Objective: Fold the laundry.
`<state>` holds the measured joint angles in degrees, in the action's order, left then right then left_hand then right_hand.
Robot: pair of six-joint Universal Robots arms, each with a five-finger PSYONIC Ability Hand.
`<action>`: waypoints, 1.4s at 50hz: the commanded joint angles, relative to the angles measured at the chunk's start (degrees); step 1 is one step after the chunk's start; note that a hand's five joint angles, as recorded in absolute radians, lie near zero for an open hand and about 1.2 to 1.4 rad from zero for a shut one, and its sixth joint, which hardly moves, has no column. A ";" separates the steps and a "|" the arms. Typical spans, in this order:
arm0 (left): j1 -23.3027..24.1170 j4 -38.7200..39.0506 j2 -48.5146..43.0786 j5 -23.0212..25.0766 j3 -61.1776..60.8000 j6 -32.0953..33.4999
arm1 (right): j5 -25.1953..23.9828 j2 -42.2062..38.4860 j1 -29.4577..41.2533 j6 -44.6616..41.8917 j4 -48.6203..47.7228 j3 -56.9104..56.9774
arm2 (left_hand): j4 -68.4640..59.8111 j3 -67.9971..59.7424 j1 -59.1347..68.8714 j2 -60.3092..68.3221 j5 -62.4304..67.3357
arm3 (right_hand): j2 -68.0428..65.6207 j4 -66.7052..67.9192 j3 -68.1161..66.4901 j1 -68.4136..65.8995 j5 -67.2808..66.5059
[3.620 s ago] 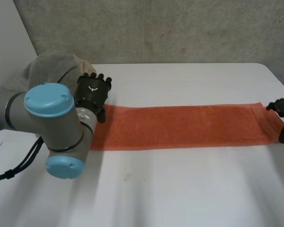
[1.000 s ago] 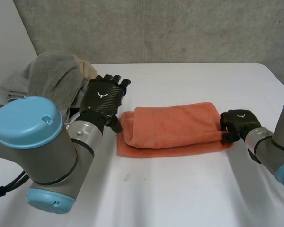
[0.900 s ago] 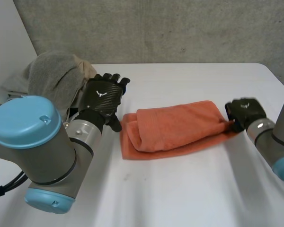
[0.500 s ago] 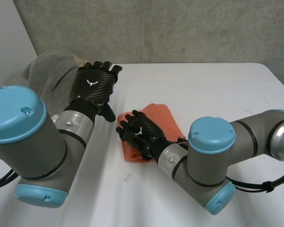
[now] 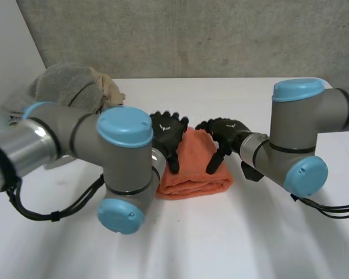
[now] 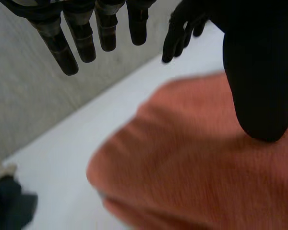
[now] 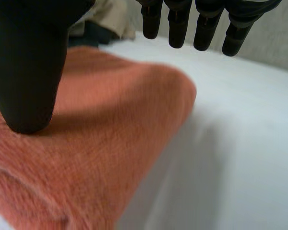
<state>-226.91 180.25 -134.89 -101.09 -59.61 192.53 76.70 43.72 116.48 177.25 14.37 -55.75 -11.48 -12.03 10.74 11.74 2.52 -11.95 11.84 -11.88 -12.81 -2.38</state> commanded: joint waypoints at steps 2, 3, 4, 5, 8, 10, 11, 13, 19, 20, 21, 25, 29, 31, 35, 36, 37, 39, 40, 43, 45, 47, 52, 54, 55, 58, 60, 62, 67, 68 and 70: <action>-1.26 -5.07 -4.76 -3.32 1.86 0.57 | 0.82 -8.56 -0.11 -5.49 7.32 9.16 | -2.27 -1.72 3.01 2.00 1.23 | 1.95 -1.84 1.88 2.81 2.38; -1.69 -6.47 -5.03 -3.24 1.43 0.57 | 1.08 -8.65 -0.20 -6.64 7.95 9.52 | -2.43 -1.89 3.17 2.17 1.40 | 1.95 -1.84 1.88 2.81 2.38; -1.87 -7.18 -5.03 -3.15 1.16 0.65 | 1.35 -8.57 -0.29 -7.78 8.39 9.61 | -2.43 -1.89 3.18 2.17 1.40 | 1.95 -1.84 1.88 2.81 2.38; -2.13 -7.80 -4.94 -3.06 0.90 0.66 | 1.70 -8.48 -0.37 -8.93 8.65 9.61 | -2.43 -1.89 3.18 2.17 1.40 | 1.95 -1.84 1.88 2.81 2.38; -2.75 -9.47 -4.41 -2.62 0.19 0.30 | 3.72 -7.25 -1.51 -12.62 9.01 9.44 | -2.77 -2.23 3.51 2.51 1.74 | 1.95 -1.84 1.88 2.81 2.38; -2.93 -9.56 -3.80 -2.44 -0.16 0.30 | 5.64 -4.98 -1.34 -13.33 8.57 9.09 | -2.77 -2.23 3.51 2.51 1.73 | 1.37 -1.25 1.30 2.23 1.80; -2.84 -9.48 -2.49 -2.01 -0.25 0.22 | 6.35 -4.01 -1.34 -13.42 8.31 8.82 | -2.27 -1.73 3.01 2.01 1.23 | 1.36 -1.25 1.29 2.22 1.79; -2.93 -9.39 0.23 -1.31 -0.33 0.04 | 7.50 -2.33 -1.69 -13.33 6.90 7.95 | -1.60 -1.05 2.34 1.34 0.56 | 1.36 -1.25 1.29 2.22 1.79; -3.72 -4.91 11.13 3.26 -2.70 0.04 | 12.77 5.74 -1.34 -14.21 -6.01 -3.20 | -0.08 0.47 0.82 -0.18 -0.96 | 1.53 -1.42 1.46 2.39 1.96; -3.89 -4.03 12.28 3.97 -3.32 0.04 | 13.38 6.98 -1.52 -14.21 -7.15 -4.87 | -0.08 0.47 0.82 -0.18 -0.96 | 1.53 -1.42 1.46 2.39 1.96; -4.16 -3.24 13.42 4.76 -3.93 0.13 | 14.44 9.25 -1.60 -13.60 -9.08 -7.76 | -0.08 0.47 0.82 -0.18 -0.96 | 1.95 -1.84 1.88 2.81 2.38; -6.17 -0.51 19.12 12.38 -6.92 0.04 | 14.97 12.70 -1.87 -12.37 -11.56 -15.16 | 0.26 0.80 0.48 -0.52 -1.29 | 1.95 -1.84 1.88 2.81 2.38; -8.72 -0.95 21.86 23.44 -8.33 -0.75 | 13.23 13.05 -1.69 -7.47 -11.38 -20.95 | -0.08 0.47 0.82 -0.19 -0.96 | 1.95 -1.84 1.88 2.81 2.38; -9.52 -1.47 22.48 28.29 -8.95 -1.89 | 12.17 13.14 -1.78 -5.43 -11.21 -22.20 | -0.25 0.30 0.99 -0.02 -0.79 | 1.95 -1.84 1.88 2.81 2.38; -10.84 -3.06 24.76 38.15 -10.35 -5.84 | 6.11 13.05 -1.78 0.37 -11.82 -26.07 | -0.58 -0.04 1.33 0.32 -0.45 | 1.70 -1.59 1.63 2.56 2.13; -10.92 -3.15 25.03 39.55 -10.53 -6.37 | 4.27 13.05 -1.95 2.29 -12.08 -26.68 | -0.58 -0.04 1.33 0.32 -0.45 | 1.37 -1.25 1.29 2.22 1.80; -11.19 -3.32 25.64 41.66 -10.88 -7.16 | 3.38 13.05 -2.04 3.01 -12.35 -26.86 | -0.58 -0.04 1.33 0.32 -0.45 | 1.36 -1.25 1.29 2.22 1.79; -11.45 -3.41 26.08 42.90 -11.23 -7.69 | 2.15 12.18 -1.70 4.67 -13.40 -26.69 | -0.58 -0.04 1.33 0.32 -0.45 | 1.36 -1.25 1.29 2.22 1.79; -11.54 -3.41 26.43 43.17 -11.41 -7.96 | 1.97 11.74 -1.52 5.03 -13.93 -26.69 | -0.58 -0.04 1.33 0.32 -0.45 | 1.36 -1.25 1.29 2.22 1.79; -11.63 -3.32 26.88 43.17 -11.67 -7.96 | 2.23 8.59 -1.17 4.86 -16.64 -25.99 | -0.58 -0.04 1.33 0.32 -0.45 | 0.86 -0.75 0.79 1.72 1.29; -11.54 -3.32 26.96 43.17 -11.76 -8.22 | 2.32 7.70 -1.17 4.77 -17.62 -25.55 | -0.58 -0.04 1.33 0.32 -0.45 | -0.48 0.59 -0.55 0.38 -0.05; -11.54 -3.32 27.14 43.17 -12.28 -8.13 | 2.75 6.73 -1.08 4.77 -19.20 -24.32 | -0.75 -0.21 1.49 0.49 -0.29 | -3.83 3.95 -3.90 -2.98 -3.40; -11.28 -3.06 27.58 43.26 -13.60 -8.13 | 4.16 2.96 -0.99 4.51 -21.31 -20.98 | -0.58 -0.04 1.33 0.32 -0.45 | -33.24 33.35 -33.31 -32.38 -32.81; -11.19 -2.97 27.67 43.26 -13.96 -8.22 | 4.51 0.76 -0.99 4.51 -20.97 -18.17 | -0.58 -0.04 1.33 0.32 -0.45 | -45.50 45.62 -45.57 -44.64 -45.07; -11.19 -2.97 27.58 43.26 -14.05 -8.22 | 4.95 0.14 -0.99 4.51 -20.88 -17.47 | -0.58 -0.04 1.33 0.32 -0.45 | -59.06 59.17 -59.13 -58.20 -58.63; -11.28 -2.88 27.58 43.17 -14.40 -8.22 | 7.67 -0.04 -1.16 4.42 -21.40 -16.84 | -0.42 0.13 1.16 0.16 -0.62 | -68.05 68.16 -68.12 -67.19 -67.62; -11.28 -2.88 27.58 43.26 -14.40 -8.22 | 10.30 0.48 -1.60 4.60 -21.49 -15.88 | -0.42 0.13 1.16 0.15 -0.62 | -68.05 68.16 -68.12 -67.19 -67.62; -11.37 -2.88 27.58 43.17 -14.31 -8.22 | 11.19 0.92 -1.78 4.51 -21.58 -15.44 | -0.42 0.13 1.16 0.15 -0.62 | -68.05 68.16 -68.12 -67.19 -67.62; -11.45 -2.80 27.76 43.09 -13.70 -8.31 | 11.98 1.46 -5.19 4.07 -21.84 -9.12 | -0.25 0.30 0.99 -0.01 -0.79 | -68.05 68.16 -68.12 -67.19 -67.62; -11.45 -2.80 27.84 43.00 -13.61 -8.40 | 12.07 0.32 -7.91 3.55 -21.67 -6.50 | -0.08 0.46 0.82 -0.18 -0.96 | -68.05 68.16 -68.12 -67.19 -67.62; -11.37 -2.53 28.11 42.65 -13.34 -8.75 | 12.33 -1.88 -10.82 2.75 -21.40 -3.15 | -0.08 0.47 0.82 -0.18 -0.96 | -68.05 68.16 -68.12 -67.19 -67.62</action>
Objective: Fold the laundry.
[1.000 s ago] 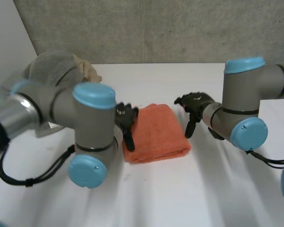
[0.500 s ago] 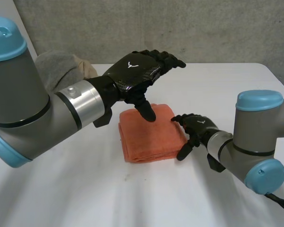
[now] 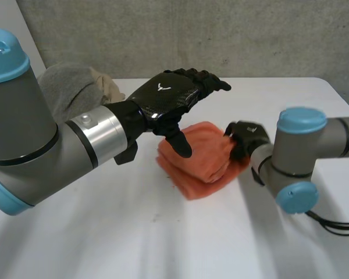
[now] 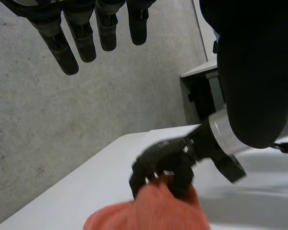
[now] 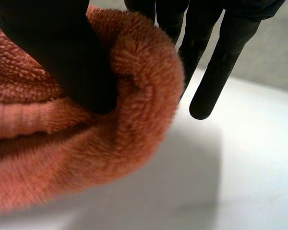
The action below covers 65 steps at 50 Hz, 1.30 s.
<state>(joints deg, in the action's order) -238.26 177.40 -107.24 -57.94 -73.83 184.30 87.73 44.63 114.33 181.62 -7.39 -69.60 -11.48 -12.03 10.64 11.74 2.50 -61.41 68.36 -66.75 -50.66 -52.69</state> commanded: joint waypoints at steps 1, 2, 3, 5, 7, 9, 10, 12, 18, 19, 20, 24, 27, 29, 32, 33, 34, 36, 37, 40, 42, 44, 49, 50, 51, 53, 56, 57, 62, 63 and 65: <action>0.08 0.31 0.54 -0.60 0.97 -0.70 | 1.57 -4.01 -9.91 -2.05 0.44 12.89 | -0.08 0.47 0.92 -0.18 -0.94 | -18.59 11.64 -13.25 -29.34 -17.31; 0.17 0.49 0.54 -0.60 1.05 -1.05 | 1.83 -6.29 -12.44 -3.01 1.14 17.70 | -0.08 0.47 0.92 -0.18 -0.94 | -18.59 11.64 -13.25 -29.34 -17.31; 0.17 0.58 0.63 -0.60 1.23 -1.40 | 1.92 -7.44 -13.68 -3.37 1.75 20.18 | -0.08 0.47 0.92 -0.18 -0.94 | -18.59 11.64 -13.25 -29.34 -17.31; 0.26 0.58 0.80 -0.60 1.32 -1.84 | 2.18 -11.64 -17.89 -3.81 5.08 28.59 | -0.08 0.47 0.92 -0.18 -0.94 | -18.59 11.64 -13.25 -29.34 -17.31; 0.34 0.58 0.98 -0.60 1.41 -2.36 | 2.71 -14.56 -20.28 -3.82 6.94 33.80 | 0.08 0.63 0.75 -0.35 -1.11 | -18.59 11.64 -13.25 -29.34 -17.31; 0.34 0.58 1.15 -0.60 1.49 -2.54 | 4.46 -20.07 -23.17 -3.90 10.00 44.31 | 0.08 0.63 0.75 -0.35 -1.11 | -18.59 11.64 -13.25 -29.34 -17.31; 0.52 0.58 1.33 -0.60 1.58 -2.54 | 5.08 -21.50 -23.97 -3.99 10.72 47.25 | 0.08 0.63 0.75 -0.35 -1.11 | -18.59 11.64 -13.25 -29.34 -17.31; 0.61 0.66 1.33 -0.60 1.76 -2.54 | 6.40 -26.84 -26.07 -4.25 13.26 56.79 | 0.08 0.63 0.75 -0.35 -1.11 | -18.59 11.64 -13.25 -29.34 -17.31; 1.14 0.66 1.24 -0.69 1.93 -2.63 | 5.79 -31.89 -29.78 -4.52 15.03 63.89 | 0.08 0.63 0.75 -0.35 -1.11 | -18.59 11.64 -13.25 -29.34 -17.31; 1.22 0.66 1.24 -0.69 1.93 -2.63 | 4.83 -32.15 -30.30 -4.69 14.94 63.54 | 0.08 0.63 0.75 -0.35 -1.11 | -18.59 11.64 -13.25 -29.34 -17.31; 1.22 0.66 1.16 -0.69 1.85 -2.54 | 4.30 -32.24 -30.57 -4.61 15.03 63.36 | 0.08 0.63 0.75 -0.35 -1.11 | -18.59 11.64 -13.25 -29.34 -17.31; 1.31 0.66 1.07 -0.69 1.93 -2.63 | 3.77 -32.50 -31.19 -4.69 15.12 63.10 | 0.08 0.63 0.75 -0.35 -1.11 | 51.41 -58.36 56.75 40.66 52.69; 1.40 0.84 1.07 -0.77 2.02 -2.63 | 4.12 -32.24 -31.89 -4.87 15.12 63.19 | 0.08 0.63 0.75 -0.35 -1.11 | 51.41 -58.36 56.75 40.66 52.69; 1.49 1.02 1.07 -0.78 1.93 -2.63 | 4.38 -31.80 -32.68 -4.96 15.12 63.19 | -0.08 0.47 0.92 -0.18 -0.94 | 51.41 -58.36 56.75 40.66 52.69; 1.57 1.02 1.07 -0.86 1.76 -2.89 | 5.52 -30.40 -34.26 -7.50 15.03 63.27 | -0.08 0.47 0.92 -0.18 -0.94 | 51.41 -58.36 56.75 40.66 52.69; 1.57 1.02 1.07 -0.86 1.67 -2.90 | 6.31 -30.04 -34.52 -8.90 15.03 63.19 | -0.08 0.47 0.92 -0.18 -0.94 | 51.41 -58.36 56.75 40.66 52.69; 1.57 1.02 1.15 -0.86 1.50 -2.90 | 8.23 -29.69 -35.14 -12.48 14.94 63.19 | -0.08 0.47 0.92 -0.18 -0.94 | 51.41 -58.36 56.75 40.66 52.69; 1.66 1.10 1.15 -0.86 1.32 -2.90 | 9.82 -29.69 -35.93 -16.97 14.77 63.19 | -0.08 0.47 0.92 -0.18 -0.94 | 51.41 -58.36 56.75 40.66 52.69; 1.66 1.10 1.15 -0.86 1.32 -2.90 | 10.53 -29.60 -36.19 -19.35 14.42 63.19 | -0.08 0.47 0.92 -0.18 -0.94 | 51.41 -58.36 56.75 40.66 52.69; 1.66 1.02 1.15 -0.86 1.32 -2.90 | 12.12 -29.42 -35.94 -25.43 11.88 63.10 | -0.08 0.47 0.92 -0.18 -0.94 | 51.41 -58.36 56.75 40.66 52.69; 1.66 1.10 1.15 -0.95 1.32 -2.90 | 12.29 -28.64 -35.76 -25.26 10.03 62.75 | -0.08 0.47 0.92 -0.18 -0.94 | 51.41 -58.36 56.75 40.66 52.69; 1.66 1.10 1.24 -1.04 1.40 -2.98 | 12.12 -27.41 -35.67 -24.65 9.32 62.31 | -0.25 0.30 1.08 -0.02 -0.78 | 51.41 -58.36 56.75 40.66 52.69; 1.49 1.81 1.51 -4.28 2.28 -3.42 | 9.14 -19.87 -32.87 -19.04 9.06 57.67 | -0.25 0.30 1.09 -0.01 -0.77 | 51.41 -58.36 56.75 40.66 52.69; 1.31 2.42 1.85 -6.47 3.07 -3.68 | 8.26 -18.45 -31.90 -18.06 9.14 56.78 | -0.42 0.13 1.25 0.15 -0.61 | 51.41 -58.36 56.75 40.66 52.69; 1.14 2.86 2.12 -7.79 3.51 -3.86 | 6.86 -16.61 -30.67 -16.92 9.32 55.55 | -0.42 0.13 1.25 0.15 -0.61 | 51.41 -58.36 56.75 40.66 52.69; 0.70 3.82 2.56 -10.60 4.65 -4.21 | 3.61 -12.75 -27.95 -15.25 9.32 51.53 | -0.42 0.13 1.25 0.15 -0.61 | 51.41 -58.36 56.75 40.66 52.69; -0.97 6.02 3.00 -17.28 7.37 -4.74 | -1.57 -7.13 -25.14 -13.84 9.32 43.45 | -0.75 -0.21 1.59 0.49 -0.27 | 51.41 -58.36 56.75 40.66 52.69; -1.50 6.29 2.91 -18.60 8.17 -4.65 | -2.90 -5.62 -24.34 -14.01 9.32 41.06 | -0.92 -0.37 1.76 0.66 -0.10 | 51.41 -58.36 56.75 40.66 52.69; -9.83 6.64 -0.68 -25.90 14.93 -2.37 | -12.39 5.01 -18.19 -15.94 9.32 25.85 | -4.27 -3.72 5.11 4.01 3.25 | 51.41 -58.36 56.75 40.66 52.69; -11.07 6.64 -1.91 -26.09 15.64 -1.58 | -15.02 7.90 -16.27 -17.42 9.41 21.39 | -4.96 -4.41 5.79 4.69 3.93 | 51.41 -58.36 56.75 40.66 52.69; -14.24 6.47 -5.51 -26.96 17.92 2.89 | -16.79 10.55 -14.32 -19.36 9.58 16.71 | -5.30 -4.75 6.13 5.03 4.27 | 51.41 -58.36 56.75 40.66 52.69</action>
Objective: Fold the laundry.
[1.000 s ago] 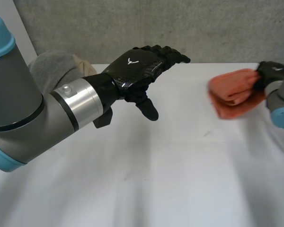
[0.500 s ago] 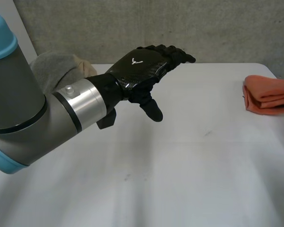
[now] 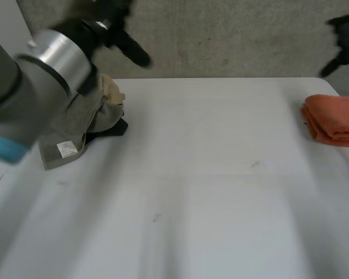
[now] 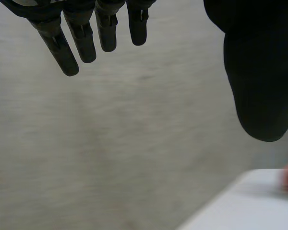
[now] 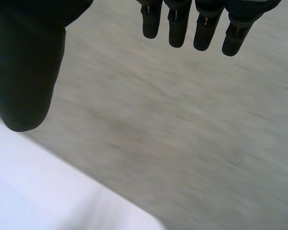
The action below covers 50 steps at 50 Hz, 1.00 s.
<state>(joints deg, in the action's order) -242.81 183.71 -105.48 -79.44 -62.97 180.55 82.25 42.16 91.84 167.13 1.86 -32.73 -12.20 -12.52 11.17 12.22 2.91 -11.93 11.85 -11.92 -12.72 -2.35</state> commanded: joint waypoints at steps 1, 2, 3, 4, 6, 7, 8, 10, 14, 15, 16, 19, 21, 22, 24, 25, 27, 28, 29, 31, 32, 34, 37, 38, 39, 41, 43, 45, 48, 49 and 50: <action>-10.48 0.15 -8.50 -5.63 7.68 8.74 | -12.02 14.16 9.13 -5.93 0.51 -22.45 | -4.74 -4.43 5.78 4.72 4.03 | 1.93 -1.85 1.92 2.72 2.35; -11.10 0.15 -9.65 -5.81 8.30 10.94 | -12.54 16.17 10.88 -8.11 0.69 -27.08 | -4.91 -4.59 5.94 4.89 4.20 | 1.93 -1.85 1.92 2.72 2.35; -12.41 0.42 -12.53 -6.77 9.26 15.66 | -12.55 17.15 11.77 -9.27 0.69 -29.82 | -4.74 -4.43 5.78 4.72 4.04 | 1.93 -1.85 1.92 2.72 2.35; -12.86 0.68 -14.13 -7.30 9.71 17.88 | -12.46 18.03 12.56 -10.32 0.78 -31.59 | -4.57 -4.26 5.61 4.55 3.87 | 1.93 -1.85 1.92 2.72 2.35; -13.74 0.86 -17.55 -8.53 10.50 22.19 | -12.38 20.48 13.97 -13.39 1.04 -37.98 | -4.40 -4.09 5.44 4.39 3.70 | 1.93 -1.85 1.92 2.72 2.35; -14.79 1.21 -20.70 -9.32 11.37 26.13 | -12.37 21.20 14.24 -14.19 1.04 -40.03 | -4.07 -3.76 5.11 4.05 3.37 | 1.93 -1.85 1.92 2.72 2.35; -15.32 1.47 -22.21 -9.59 11.73 27.82 | -12.29 21.99 14.42 -15.07 0.95 -42.40 | -3.90 -3.59 4.94 3.88 3.20 | 1.93 -1.85 1.92 2.72 2.35; -16.20 2.96 -26.42 -9.50 12.52 31.42 | -12.55 23.66 14.51 -16.65 0.95 -47.06 | -3.90 -3.59 4.94 3.88 3.20 | 1.93 -1.85 1.92 2.72 2.35; -16.64 5.94 -31.35 -8.98 12.87 33.10 | -12.64 25.77 14.51 -17.45 0.08 -52.52 | -13.23 -12.92 14.27 13.22 12.53 | 1.93 -1.85 1.92 2.72 2.35; -16.64 6.39 -31.80 -8.89 12.87 33.20 | -12.64 25.95 14.33 -17.36 -0.19 -53.14 | -20.31 -20.00 21.35 20.29 19.61 | 1.93 -1.85 1.92 2.72 2.35; -16.64 6.92 -32.07 -8.71 12.87 33.11 | -12.55 25.95 14.16 -17.36 -0.45 -53.58 | -29.87 -29.56 30.91 29.86 29.17 | 1.93 -1.85 1.92 2.72 2.35; -15.42 9.46 -31.98 -9.15 12.26 33.02 | -12.38 26.13 13.54 -17.45 -1.68 -54.90 | -67.79 -67.48 68.83 67.77 67.09 | 1.93 -1.85 1.92 2.72 2.35; -14.54 11.83 -31.02 -9.94 12.00 32.85 | -12.29 26.48 13.36 -17.36 -2.21 -55.07 | -67.80 -67.48 68.83 67.78 67.09 | 1.93 -1.85 1.92 2.72 2.35; -12.88 14.63 -28.14 -11.07 11.04 32.58 | -12.29 26.65 13.36 -17.36 -2.21 -55.08 | -67.80 -67.48 68.83 67.78 67.09 | 1.93 -1.85 1.92 2.72 2.35; -11.20 17.28 -23.48 -12.31 9.02 32.49 | -11.94 27.70 13.36 -17.10 -2.30 -54.99 | -67.80 -67.48 68.83 67.78 67.09 | 1.93 -1.85 1.92 2.72 2.35; -9.63 19.64 -19.02 -13.36 6.40 32.32 | -11.85 28.06 13.28 -16.93 -2.39 -54.99 | -67.80 -67.48 68.83 67.78 67.09 | 1.93 -1.85 1.92 2.72 2.35; -7.95 21.68 -14.78 -13.81 3.83 31.79 | -11.59 28.58 13.19 -16.92 -2.48 -54.81 | -67.80 -67.48 68.83 67.78 67.09 | 1.93 -1.85 1.92 2.72 2.35; -6.81 22.21 -13.02 -13.81 2.78 31.27 | -11.24 29.02 13.01 -16.75 -2.56 -54.55 | -67.80 -67.48 68.83 67.78 67.09 | 1.93 -1.85 1.92 2.72 2.35; -4.02 22.91 -9.43 -13.90 0.59 29.26 | -10.97 29.11 12.75 -16.49 -2.56 -54.37 | -67.80 -67.48 68.83 67.78 67.09 | 1.93 -1.85 1.92 2.72 2.35; -0.67 22.83 -6.60 -13.90 -1.09 26.62 | -10.44 29.73 11.96 -16.22 -2.56 -54.28 | -67.80 -67.48 68.83 67.78 67.09 | 1.93 -1.85 1.92 2.72 2.35; 0.74 22.66 -5.45 -13.98 -1.80 25.30 | -9.74 30.69 11.26 -15.96 -2.56 -54.11 | -67.80 -67.48 68.83 67.78 67.09 | 1.93 -1.85 1.92 2.72 2.35; 5.40 21.26 -1.59 -13.72 -4.96 20.82 | -9.21 31.40 10.90 -15.61 -2.56 -54.02 | -67.80 -67.48 68.83 67.78 67.09 | 1.93 -1.85 1.92 2.72 2.35; 10.40 18.01 1.40 -13.37 -9.69 16.60 | -8.42 32.28 10.64 -14.73 -2.65 -53.76 | -67.80 -67.48 68.83 67.78 67.09 | 1.93 -1.85 1.92 2.72 2.35; 11.21 17.13 1.42 -13.37 -10.67 16.06 | -8.16 32.45 10.55 -14.38 -2.65 -53.58 | -67.80 -67.48 68.83 67.78 67.09 | 1.93 -1.85 1.92 2.72 2.35; 12.09 16.51 1.24 -13.46 -11.38 15.71 | -7.55 32.63 10.29 -13.85 -2.65 -53.23 | -67.80 -67.48 68.83 67.78 67.09 | 1.93 -1.85 1.92 2.72 2.35; 14.90 14.22 -0.86 -13.72 -13.75 15.09 | -6.93 32.80 9.85 -13.15 -2.65 -52.79 | -67.80 -67.48 68.83 67.78 67.09 | 1.93 -1.85 1.92 2.72 2.35; 17.27 12.56 -3.41 -13.90 -14.81 15.00 | -6.23 32.81 9.15 -12.27 -2.56 -52.44 | -67.80 -67.48 68.83 67.78 67.09 | 1.93 -1.85 1.92 2.72 2.35; 21.14 9.57 -7.89 -13.98 -15.25 15.18 | -6.05 32.81 8.71 -11.74 -2.56 -52.35 | -67.80 -67.48 68.83 67.78 67.09 | 1.93 -1.85 1.92 2.72 2.35; 24.48 3.86 -12.38 -15.12 -14.55 15.88 | -6.31 32.72 8.44 -11.65 -2.48 -52.35 | -15.44 -15.13 16.48 15.43 14.74 | 1.93 -1.85 1.92 2.72 2.35; 24.49 2.45 -13.08 -15.74 -14.29 16.14 | -6.48 32.72 8.35 -11.74 -2.48 -52.35 | -10.01 -9.70 11.05 9.99 9.31 | 1.93 -1.85 1.92 2.72 2.35; 24.49 1.13 -13.70 -16.53 -13.76 16.49 | -6.66 32.72 8.35 -11.91 -2.39 -52.35 | -8.95 -8.64 9.99 8.94 8.25 | 1.93 -1.85 1.92 2.72 2.35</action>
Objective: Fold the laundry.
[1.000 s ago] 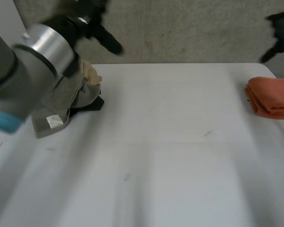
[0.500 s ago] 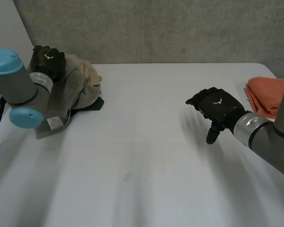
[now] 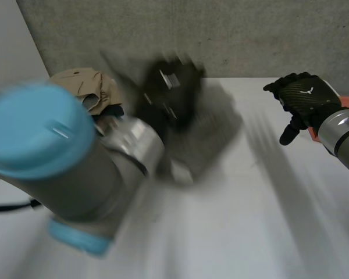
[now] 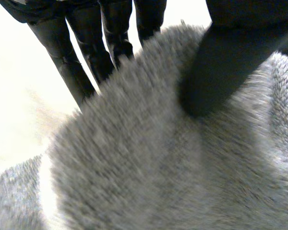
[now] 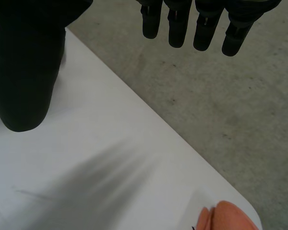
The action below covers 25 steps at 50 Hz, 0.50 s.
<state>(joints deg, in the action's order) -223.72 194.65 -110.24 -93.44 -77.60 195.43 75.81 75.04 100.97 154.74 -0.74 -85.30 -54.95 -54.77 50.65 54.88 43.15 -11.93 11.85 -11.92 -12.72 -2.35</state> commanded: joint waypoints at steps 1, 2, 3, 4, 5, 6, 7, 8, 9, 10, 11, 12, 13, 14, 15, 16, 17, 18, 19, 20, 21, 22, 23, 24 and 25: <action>5.31 -12.17 -9.37 -4.27 2.01 1.88 | -0.31 -0.16 -0.78 0.39 0.39 0.31 | 34.97 34.79 -30.67 -34.90 -33.17 | 1.93 -1.85 1.92 2.72 2.35; 5.31 -13.06 -9.29 -5.07 2.37 1.79 | -0.40 -0.16 -0.78 0.30 0.48 0.22 | 35.48 35.30 -31.18 -35.41 -33.68 | 1.93 -1.85 1.92 2.72 2.35; 5.22 -13.68 -9.12 -5.87 2.72 1.71 | -0.40 -0.16 -0.78 0.13 0.56 0.31 | 36.48 36.31 -32.19 -36.42 -34.69 | 1.93 -1.85 1.92 2.72 2.35; 5.22 -13.86 -8.94 -6.66 2.98 1.53 | -0.31 -0.24 -0.60 -0.22 0.83 0.31 | 37.66 37.48 -33.36 -37.59 -35.86 | 1.93 -1.85 1.92 2.72 2.35; 4.70 -13.95 -7.89 -7.53 2.99 1.70 | -0.31 -0.25 -0.60 -0.49 1.09 0.22 | 38.67 38.49 -34.37 -38.60 -36.87 | 1.93 -1.85 1.92 2.72 2.35; 4.43 -13.86 -7.28 -7.63 2.99 1.88 | -0.40 -0.33 -0.51 -0.84 1.53 0.04 | 38.68 38.50 -34.38 -38.61 -36.88 | 1.93 -1.85 1.92 2.72 2.35; 4.17 -13.77 -6.49 -7.54 2.90 1.97 | -0.49 -0.25 -0.51 -1.19 2.14 -0.13 | 38.68 38.50 -34.38 -38.61 -36.88 | 1.93 -1.85 1.92 2.72 2.35; 3.73 -13.60 -5.61 -7.46 2.81 1.97 | -0.49 -0.33 -0.51 -2.33 3.54 -0.39 | 38.68 38.50 -34.38 -38.61 -36.88 | 1.93 -1.85 1.92 2.72 2.35; 2.42 -12.99 -4.29 -7.19 2.64 1.97 | -0.57 -0.25 -0.43 -3.03 4.51 -0.40 | 38.68 38.50 -34.38 -38.61 -36.88 | 1.93 -1.85 1.92 2.72 2.35; 1.80 -12.63 -3.76 -6.93 2.55 1.97 | -0.58 -0.25 -0.51 -3.82 5.56 -0.48 | 38.68 38.50 -34.38 -38.61 -36.88 | 1.93 -1.85 1.92 2.72 2.35; 0.92 -12.37 -3.49 -6.58 2.55 2.06 | -0.49 -0.25 -0.51 -4.53 6.79 -0.48 | 38.68 38.50 -34.38 -38.61 -36.88 | 1.93 -1.85 1.92 2.72 2.35; -0.04 -11.93 -3.23 -6.14 2.55 2.14 | -0.49 -0.25 -0.60 -5.75 9.42 -0.40 | 38.68 38.50 -34.38 -38.61 -36.88 | 1.93 -1.85 1.92 2.72 2.35; -1.88 -11.23 -2.97 -4.66 2.63 2.32 | -0.57 -0.25 -0.60 -6.03 11.01 -0.48 | 38.68 38.50 -34.38 -38.61 -36.88 | 1.93 -1.85 1.92 2.72 2.35; -2.94 -10.88 -2.96 -3.60 2.72 2.49 | -0.66 -0.25 -0.60 -6.20 12.59 -0.57 | 38.68 38.50 -34.38 -38.61 -36.88 | 1.93 -1.85 1.92 2.72 2.35; -3.91 -10.61 -3.14 -2.46 2.81 2.76 | -0.92 -0.16 -0.60 -6.20 15.48 -1.09 | 38.68 38.50 -34.38 -38.61 -36.88 | 1.93 -1.85 1.92 2.72 2.35; -4.96 -10.17 -3.31 -1.31 2.90 3.11 | -1.19 -0.16 -0.43 -6.12 16.72 -1.45 | 38.68 38.50 -34.38 -38.61 -36.88 | 1.93 -1.85 1.92 2.72 2.35; -7.15 -9.30 -4.53 1.48 3.33 4.07 | -1.19 -0.16 0.01 -5.94 17.87 -2.15 | 38.51 38.34 -34.22 -38.45 -36.72 | 1.93 -1.85 1.92 2.72 2.35; -7.96 -9.03 -5.33 2.55 3.51 4.51 | -1.28 -0.16 0.19 -5.77 18.49 -2.85 | 38.35 38.17 -34.05 -38.28 -36.55 | 1.93 -1.85 1.92 2.72 2.35; -8.75 -8.68 -6.55 3.70 3.86 5.13 | -1.54 -0.07 0.45 -5.16 18.49 -4.77 | 38.35 38.17 -34.05 -38.28 -36.55 | 1.93 -1.85 1.92 2.72 2.35; -9.62 -8.50 -8.22 5.19 4.39 6.09 | -1.89 0.02 0.89 -4.54 18.06 -5.84 | 38.35 38.17 -34.05 -38.28 -36.55 | 1.93 -1.85 1.92 2.72 2.35; -11.03 -8.15 -10.41 7.46 5.17 8.10 | -2.33 0.19 1.59 -3.84 17.53 -6.89 | 37.85 37.67 -33.55 -37.78 -36.05 | 1.93 -1.85 1.92 2.72 2.35; -11.65 -8.23 -11.83 8.97 5.88 9.51 | -2.86 0.28 2.99 -2.87 16.48 -8.29 | 37.67 37.50 -33.38 -37.61 -35.88 | 1.93 -1.85 1.92 2.72 2.35; -11.92 -8.32 -12.45 9.59 6.32 10.14 | -3.47 0.37 5.09 -1.82 14.73 -10.13 | 37.67 37.49 -33.37 -37.60 -35.88 | 1.93 -1.85 1.92 2.72 2.35; -12.44 -8.24 -14.54 11.42 7.63 12.32 | -3.65 0.37 5.81 -1.37 13.76 -10.94 | 37.67 37.49 -33.37 -37.60 -35.88 | 1.93 -1.85 1.92 2.72 2.35; -12.71 -8.24 -16.22 12.49 8.60 13.47 | -3.83 0.37 7.21 -0.41 10.70 -12.86 | 37.84 37.66 -33.54 -37.77 -36.04 | 1.93 -1.85 1.92 2.72 2.35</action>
<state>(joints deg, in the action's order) -233.22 185.93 -118.41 -88.35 -72.96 202.18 73.72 75.11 102.59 150.27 16.43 -91.09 -16.63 -17.00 17.19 16.87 5.88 -11.93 11.85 -11.92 -12.72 -2.35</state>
